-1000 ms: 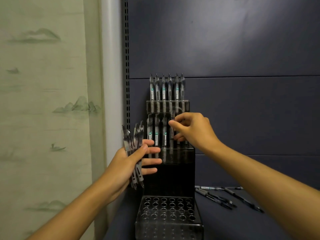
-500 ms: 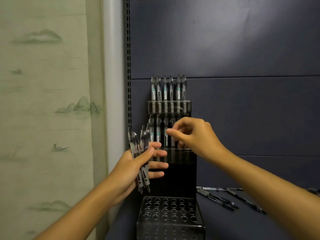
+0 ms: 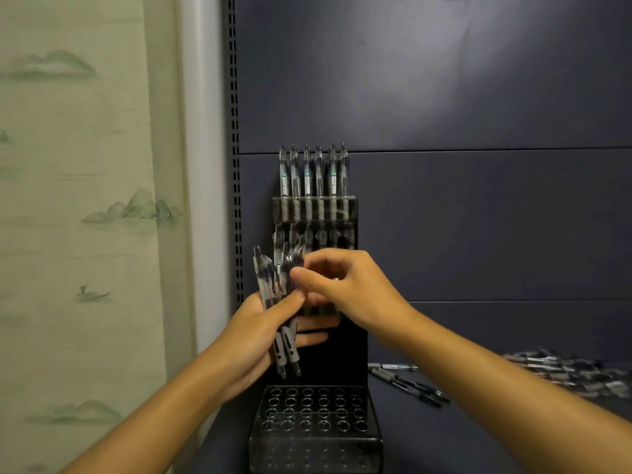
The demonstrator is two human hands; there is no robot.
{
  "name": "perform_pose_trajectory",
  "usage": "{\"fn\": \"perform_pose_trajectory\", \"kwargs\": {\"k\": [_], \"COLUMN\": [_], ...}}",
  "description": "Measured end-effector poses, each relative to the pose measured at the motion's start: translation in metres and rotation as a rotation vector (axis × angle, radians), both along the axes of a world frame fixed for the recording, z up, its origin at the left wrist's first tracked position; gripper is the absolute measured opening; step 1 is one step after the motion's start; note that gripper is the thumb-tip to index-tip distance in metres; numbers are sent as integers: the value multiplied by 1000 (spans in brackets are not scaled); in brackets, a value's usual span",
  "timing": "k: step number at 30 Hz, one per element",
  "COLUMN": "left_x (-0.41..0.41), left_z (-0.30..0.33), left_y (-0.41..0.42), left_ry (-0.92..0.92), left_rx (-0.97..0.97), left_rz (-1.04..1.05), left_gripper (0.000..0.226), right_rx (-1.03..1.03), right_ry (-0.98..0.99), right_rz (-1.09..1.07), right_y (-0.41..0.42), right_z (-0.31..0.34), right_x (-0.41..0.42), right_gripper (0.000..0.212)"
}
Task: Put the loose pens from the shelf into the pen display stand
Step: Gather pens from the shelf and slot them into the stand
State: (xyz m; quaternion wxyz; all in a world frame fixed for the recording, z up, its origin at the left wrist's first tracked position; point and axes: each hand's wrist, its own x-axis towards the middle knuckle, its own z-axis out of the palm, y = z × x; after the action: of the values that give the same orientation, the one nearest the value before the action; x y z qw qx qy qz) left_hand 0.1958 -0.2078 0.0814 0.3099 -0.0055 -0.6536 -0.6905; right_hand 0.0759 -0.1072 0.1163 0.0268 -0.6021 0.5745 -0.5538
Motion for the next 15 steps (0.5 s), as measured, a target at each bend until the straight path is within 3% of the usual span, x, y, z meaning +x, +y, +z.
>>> {"fn": "perform_pose_trajectory", "kwargs": {"k": [9, 15], "left_x": [8, 16], "left_z": [-13, -14], "left_y": [-16, -28], "left_ry": [-85, -85], "left_rx": [-40, -88], "left_rz": [36, 110], "left_gripper": [36, 38], "right_rx": [-296, -238], "right_ry": [-154, -59], "right_rz": [-141, -312], "right_y": [11, 21], "right_z": [47, 47], "right_x": [-22, -46], "right_gripper": [9, 17]}}
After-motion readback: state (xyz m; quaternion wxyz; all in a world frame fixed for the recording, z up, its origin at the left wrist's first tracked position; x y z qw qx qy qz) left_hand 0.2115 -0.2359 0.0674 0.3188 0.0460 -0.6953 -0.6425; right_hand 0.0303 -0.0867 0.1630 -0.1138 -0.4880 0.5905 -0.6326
